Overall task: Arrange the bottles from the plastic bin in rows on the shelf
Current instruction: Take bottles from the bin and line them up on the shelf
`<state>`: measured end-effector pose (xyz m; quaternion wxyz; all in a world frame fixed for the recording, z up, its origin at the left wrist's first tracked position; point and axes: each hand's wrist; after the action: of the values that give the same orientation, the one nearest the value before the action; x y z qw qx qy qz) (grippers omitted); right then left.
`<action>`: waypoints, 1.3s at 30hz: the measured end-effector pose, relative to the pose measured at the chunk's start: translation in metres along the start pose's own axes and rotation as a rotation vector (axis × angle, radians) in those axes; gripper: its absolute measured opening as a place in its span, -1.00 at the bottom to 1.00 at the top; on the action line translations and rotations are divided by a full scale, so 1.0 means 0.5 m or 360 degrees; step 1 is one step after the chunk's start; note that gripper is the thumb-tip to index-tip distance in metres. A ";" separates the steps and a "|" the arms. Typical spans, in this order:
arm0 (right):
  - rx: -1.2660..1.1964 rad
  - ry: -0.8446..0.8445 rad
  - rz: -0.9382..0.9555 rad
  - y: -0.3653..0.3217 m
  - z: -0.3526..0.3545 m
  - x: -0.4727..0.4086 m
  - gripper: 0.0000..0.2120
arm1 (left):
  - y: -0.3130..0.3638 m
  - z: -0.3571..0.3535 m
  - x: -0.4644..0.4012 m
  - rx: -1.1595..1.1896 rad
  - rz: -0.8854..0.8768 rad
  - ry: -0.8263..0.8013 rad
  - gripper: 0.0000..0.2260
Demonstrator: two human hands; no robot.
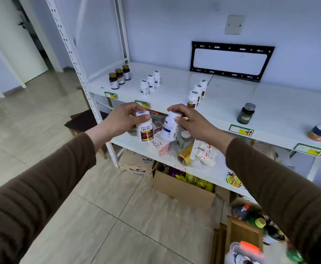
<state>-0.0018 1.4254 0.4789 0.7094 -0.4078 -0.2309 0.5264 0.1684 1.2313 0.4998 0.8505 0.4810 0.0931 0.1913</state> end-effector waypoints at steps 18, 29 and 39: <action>0.0264 0.0210 -0.0063 0.099 0.103 -0.472 -0.67 | -0.107 0.230 -0.477 0.0121 -0.0227 0.0022 -0.79; 0.0546 0.0353 -0.0210 0.230 0.276 -0.743 -0.66 | -0.123 0.277 -0.788 0.0184 -0.0226 0.0018 -0.76; 0.0724 0.0137 -0.0451 0.386 0.298 -0.925 -0.63 | -0.156 0.302 -0.967 0.0167 -0.0212 0.0043 -0.72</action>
<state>-0.3792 1.0646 0.4511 0.8585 -0.2236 -0.1310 0.4425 -0.2011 0.8763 0.4993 0.8336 0.5151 0.1463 0.1356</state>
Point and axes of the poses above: each hand's wrist, its own x-axis away from the middle knuckle, its own z-axis out of the back of the hand, y = z × x, and after that the axes turned 7 degrees about -y, right-handed
